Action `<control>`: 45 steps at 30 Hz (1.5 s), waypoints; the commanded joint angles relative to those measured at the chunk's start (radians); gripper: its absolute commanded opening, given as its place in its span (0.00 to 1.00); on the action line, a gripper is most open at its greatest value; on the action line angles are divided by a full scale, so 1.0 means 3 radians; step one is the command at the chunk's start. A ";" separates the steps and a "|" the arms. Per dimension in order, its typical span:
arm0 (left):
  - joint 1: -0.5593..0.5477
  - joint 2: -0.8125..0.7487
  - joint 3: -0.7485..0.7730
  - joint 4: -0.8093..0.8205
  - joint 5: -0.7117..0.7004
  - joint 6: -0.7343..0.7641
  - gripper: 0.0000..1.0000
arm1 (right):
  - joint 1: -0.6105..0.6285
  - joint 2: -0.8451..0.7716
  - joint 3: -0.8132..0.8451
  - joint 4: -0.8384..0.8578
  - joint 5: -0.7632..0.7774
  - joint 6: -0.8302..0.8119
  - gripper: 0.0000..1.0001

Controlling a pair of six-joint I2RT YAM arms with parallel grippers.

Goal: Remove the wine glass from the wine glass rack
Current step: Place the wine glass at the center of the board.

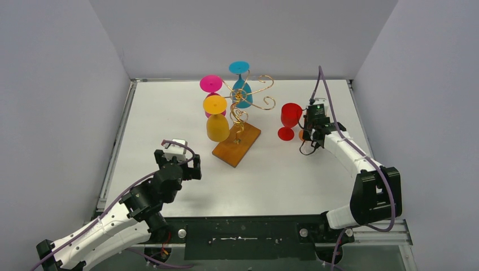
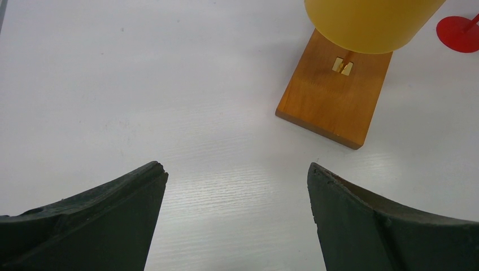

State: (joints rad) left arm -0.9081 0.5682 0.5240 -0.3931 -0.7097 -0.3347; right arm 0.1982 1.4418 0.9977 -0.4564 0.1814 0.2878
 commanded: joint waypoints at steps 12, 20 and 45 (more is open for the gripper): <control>0.0019 -0.0010 0.0043 0.0164 0.0004 0.0037 0.93 | 0.0016 -0.0467 0.0146 0.0055 -0.0099 -0.0052 0.12; 0.0020 -0.0007 0.0038 0.0170 0.0016 0.0042 0.93 | 0.0026 -0.0352 0.0034 0.0138 -0.0016 -0.0049 0.00; 0.0020 0.0003 0.0035 0.0180 0.0032 0.0051 0.93 | 0.0030 -0.0122 0.0005 0.0126 0.0106 -0.0013 0.31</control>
State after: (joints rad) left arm -0.9081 0.5709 0.5240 -0.3920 -0.7029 -0.3290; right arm 0.2035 1.4117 0.9749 -0.4484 0.1772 0.2848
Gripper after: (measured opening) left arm 0.934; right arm 0.222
